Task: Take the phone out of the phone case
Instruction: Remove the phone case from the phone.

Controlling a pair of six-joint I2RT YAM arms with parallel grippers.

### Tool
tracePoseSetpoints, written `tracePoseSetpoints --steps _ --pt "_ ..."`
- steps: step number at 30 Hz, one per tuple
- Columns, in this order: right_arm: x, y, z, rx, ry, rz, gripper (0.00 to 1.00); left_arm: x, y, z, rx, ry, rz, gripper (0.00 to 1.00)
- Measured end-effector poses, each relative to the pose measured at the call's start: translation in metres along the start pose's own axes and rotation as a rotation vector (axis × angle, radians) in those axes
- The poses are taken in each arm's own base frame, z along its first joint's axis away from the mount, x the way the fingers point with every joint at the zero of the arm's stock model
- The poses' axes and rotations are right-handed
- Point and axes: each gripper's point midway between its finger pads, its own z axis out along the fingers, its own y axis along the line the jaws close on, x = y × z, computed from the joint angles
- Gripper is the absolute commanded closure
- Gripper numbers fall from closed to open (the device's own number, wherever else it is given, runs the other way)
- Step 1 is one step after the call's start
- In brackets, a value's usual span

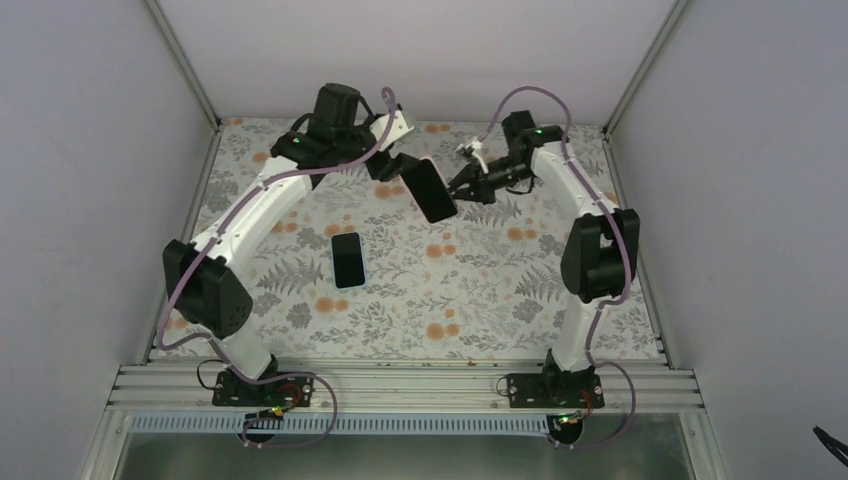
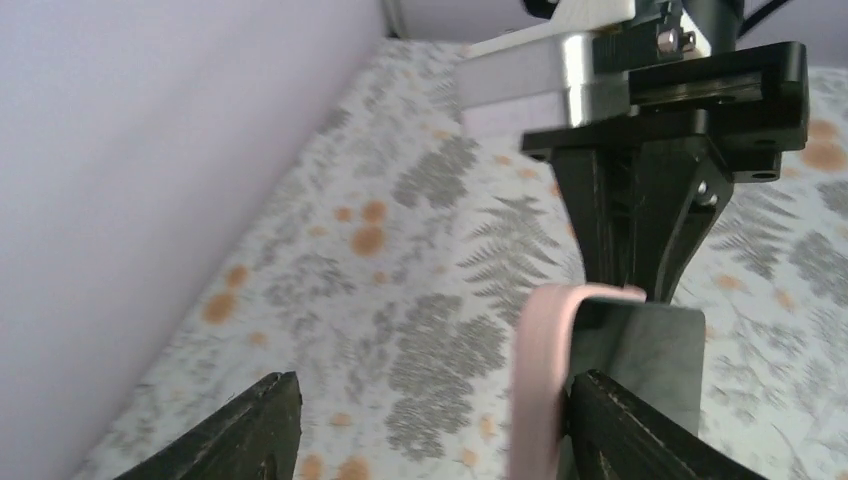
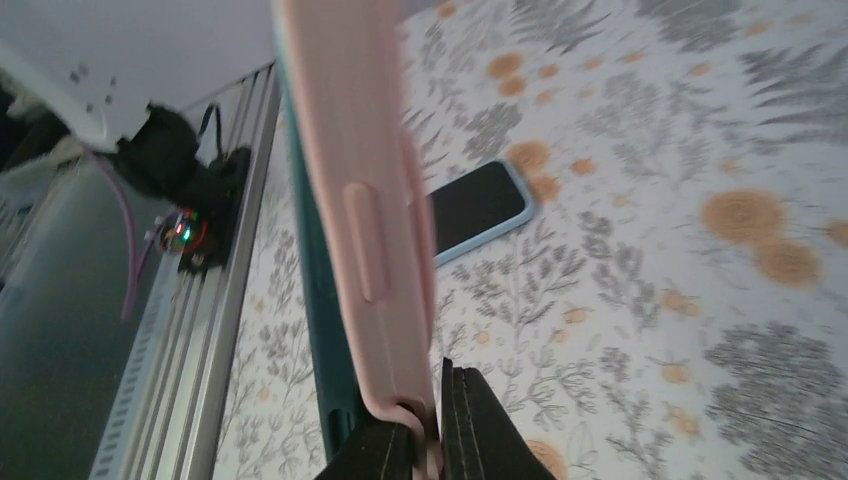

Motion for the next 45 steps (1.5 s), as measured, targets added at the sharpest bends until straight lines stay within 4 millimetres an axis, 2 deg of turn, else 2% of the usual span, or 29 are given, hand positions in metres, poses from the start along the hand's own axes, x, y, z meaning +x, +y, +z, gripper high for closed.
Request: tracePoseSetpoints --steps 6,10,13,18,22,27,31,37,40,45 --pt "-0.016 -0.03 -0.05 0.201 -0.124 0.051 0.96 -0.037 0.025 -0.038 -0.169 -0.099 0.072 0.24" --pt "-0.04 -0.044 -0.079 0.402 -0.177 0.049 0.97 -0.057 0.022 -0.051 -0.259 -0.165 0.125 0.22" --pt "-0.066 -0.059 -0.097 0.531 -0.246 0.045 0.97 -0.063 0.001 -0.036 -0.292 -0.186 0.17 0.2" --pt "-0.087 -0.085 -0.117 0.669 -0.328 0.123 0.96 -0.063 -0.03 0.031 -0.309 -0.176 0.21 0.02" --pt "-0.093 -0.097 -0.125 0.734 -0.362 0.167 0.97 -0.05 -0.029 0.075 -0.347 -0.15 0.209 0.0" --pt "-0.105 -0.099 -0.125 0.753 -0.384 0.177 0.97 -0.041 -0.005 0.103 -0.445 -0.138 0.173 0.0" --pt "-0.11 -0.096 -0.12 0.744 -0.386 0.172 0.97 -0.053 0.013 0.104 -0.524 -0.169 0.147 0.0" --pt "-0.109 -0.099 -0.111 0.73 -0.375 0.177 0.97 -0.082 0.031 0.087 -0.624 -0.247 0.134 0.0" --pt "-0.108 -0.101 -0.108 0.728 -0.371 0.181 0.97 -0.08 0.036 0.087 -0.655 -0.243 0.131 0.01" --pt "-0.107 -0.103 -0.108 0.735 -0.369 0.185 0.97 -0.068 0.041 0.099 -0.677 -0.219 0.126 0.02"
